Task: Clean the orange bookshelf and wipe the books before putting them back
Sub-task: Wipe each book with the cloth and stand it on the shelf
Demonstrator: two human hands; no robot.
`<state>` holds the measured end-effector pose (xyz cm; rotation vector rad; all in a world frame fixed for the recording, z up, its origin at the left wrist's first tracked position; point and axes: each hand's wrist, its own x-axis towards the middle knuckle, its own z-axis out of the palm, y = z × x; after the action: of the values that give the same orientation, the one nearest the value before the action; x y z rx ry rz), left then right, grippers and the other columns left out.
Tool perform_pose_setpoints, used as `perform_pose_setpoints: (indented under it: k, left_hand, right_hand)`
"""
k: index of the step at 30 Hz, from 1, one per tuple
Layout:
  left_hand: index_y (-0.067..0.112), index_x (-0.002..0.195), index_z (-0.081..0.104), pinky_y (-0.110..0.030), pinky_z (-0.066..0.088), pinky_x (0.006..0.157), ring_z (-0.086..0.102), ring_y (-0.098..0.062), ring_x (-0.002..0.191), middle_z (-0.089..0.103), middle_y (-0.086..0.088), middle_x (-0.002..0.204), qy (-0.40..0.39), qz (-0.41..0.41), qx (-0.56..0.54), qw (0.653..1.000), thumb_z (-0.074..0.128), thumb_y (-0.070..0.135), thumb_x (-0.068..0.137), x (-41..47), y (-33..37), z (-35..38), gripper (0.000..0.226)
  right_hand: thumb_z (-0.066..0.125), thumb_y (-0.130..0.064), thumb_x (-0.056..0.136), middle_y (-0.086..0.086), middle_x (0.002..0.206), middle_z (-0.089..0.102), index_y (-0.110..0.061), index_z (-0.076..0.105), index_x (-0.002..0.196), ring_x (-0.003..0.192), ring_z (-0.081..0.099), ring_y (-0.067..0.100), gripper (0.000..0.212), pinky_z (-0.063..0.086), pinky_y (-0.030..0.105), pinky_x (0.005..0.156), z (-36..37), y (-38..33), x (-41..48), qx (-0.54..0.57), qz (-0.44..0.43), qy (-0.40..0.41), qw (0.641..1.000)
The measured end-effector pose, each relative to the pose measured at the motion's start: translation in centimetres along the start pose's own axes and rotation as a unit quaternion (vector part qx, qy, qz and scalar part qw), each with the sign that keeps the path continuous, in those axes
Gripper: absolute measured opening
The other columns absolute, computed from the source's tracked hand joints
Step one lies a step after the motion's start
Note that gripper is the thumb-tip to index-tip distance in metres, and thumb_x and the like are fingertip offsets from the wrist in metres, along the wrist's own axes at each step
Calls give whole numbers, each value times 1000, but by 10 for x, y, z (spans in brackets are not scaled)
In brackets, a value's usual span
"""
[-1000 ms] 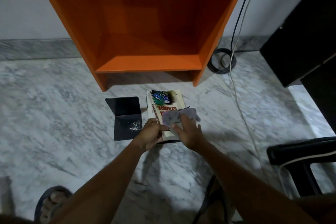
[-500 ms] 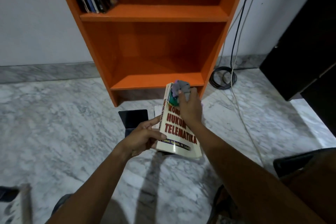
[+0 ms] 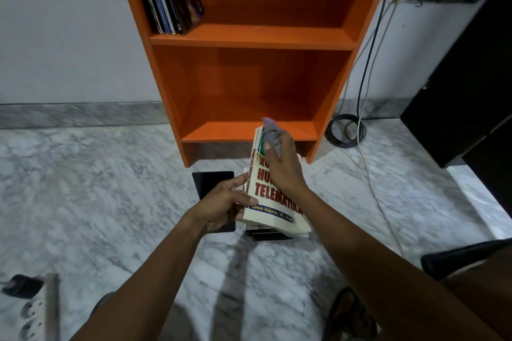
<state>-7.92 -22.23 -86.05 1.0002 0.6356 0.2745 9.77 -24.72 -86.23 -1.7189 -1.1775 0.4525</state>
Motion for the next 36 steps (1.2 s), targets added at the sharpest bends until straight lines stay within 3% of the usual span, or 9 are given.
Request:
perform_pose_setpoints:
  k: [4, 7, 14, 18, 21, 24, 28, 34, 36]
  left_hand:
    - [22, 138, 61, -50, 48, 84, 56, -36, 93, 64, -18, 109, 77, 18, -43, 996, 73, -1, 77, 8, 5, -5, 66]
    - [14, 136, 61, -54, 43, 83, 54, -26, 73, 66, -14, 89, 141, 47, -78, 986, 59, -5, 85, 14, 8, -8, 54]
    - [12, 131, 61, -31, 62, 59, 70, -33, 101, 73, -17, 113, 134, 75, -202, 967, 52, -10, 91, 7, 29, -12, 46]
    - [7, 140, 56, -42, 64, 75, 56, -42, 129, 61, -25, 136, 80, 84, -271, 956, 72, -6, 74, 2, 40, -15, 69]
    - [7, 141, 55, -47, 63, 79, 53, -45, 131, 58, -26, 139, 56, 85, -266, 959, 71, -7, 75, 2, 46, -11, 70]
    - [11, 139, 56, -48, 62, 81, 63, -42, 119, 63, -23, 135, 79, 80, -199, 974, 57, -6, 83, 3, 51, -9, 59]
    - [21, 139, 55, -52, 59, 89, 66, -40, 117, 69, -18, 128, 90, 72, -122, 986, 49, -11, 95, 8, 53, -8, 55]
    - [26, 131, 63, -38, 59, 88, 70, -23, 111, 75, 0, 116, 223, 124, 98, 962, 61, 4, 97, 18, 55, 10, 41]
    - [30, 124, 66, -29, 60, 74, 74, -17, 100, 77, 1, 110, 210, 149, 75, 963, 66, 29, 97, 20, 63, 24, 28]
  right_hand:
    - [46, -41, 103, 2, 139, 51, -26, 40, 141, 125, 54, 21, 41, 49, 43, 98, 7, -1, -31, 9, -101, -118, 988]
    - [50, -35, 102, -1, 133, 53, -24, 46, 138, 123, 52, 19, 38, 46, 40, 98, 6, -4, -52, -15, -148, -131, 980]
    - [51, -32, 104, -1, 119, 66, -29, 54, 130, 102, 65, 20, 27, 53, 36, 84, -19, 21, -50, 114, 64, 18, 991]
    - [46, -30, 108, 8, 118, 75, -17, 64, 134, 99, 73, 21, 34, 55, 38, 83, -40, 15, -26, 406, 290, 44, 865]
    - [38, -54, 105, 13, 134, 68, -20, 60, 141, 116, 67, 34, 54, 58, 50, 92, -48, -1, -22, 553, 295, -11, 779]
    - [46, -42, 106, 15, 133, 66, -25, 51, 149, 88, 76, 27, 47, 63, 42, 67, -58, -18, -12, 592, 263, -85, 757]
    - [52, 1, 98, 11, 143, 61, -28, 60, 137, 112, 66, 38, 49, 61, 47, 79, -61, -15, 6, 524, 252, -97, 807]
    - [65, -4, 82, 19, 97, 76, -4, 69, 124, 52, 52, 28, 42, 40, 32, 51, -51, -17, 3, 282, 194, -16, 940]
    - [67, -7, 79, 32, 75, 52, 15, 60, 118, 52, 32, 37, 45, 33, 33, 46, -41, -23, -4, 239, 134, -19, 962]
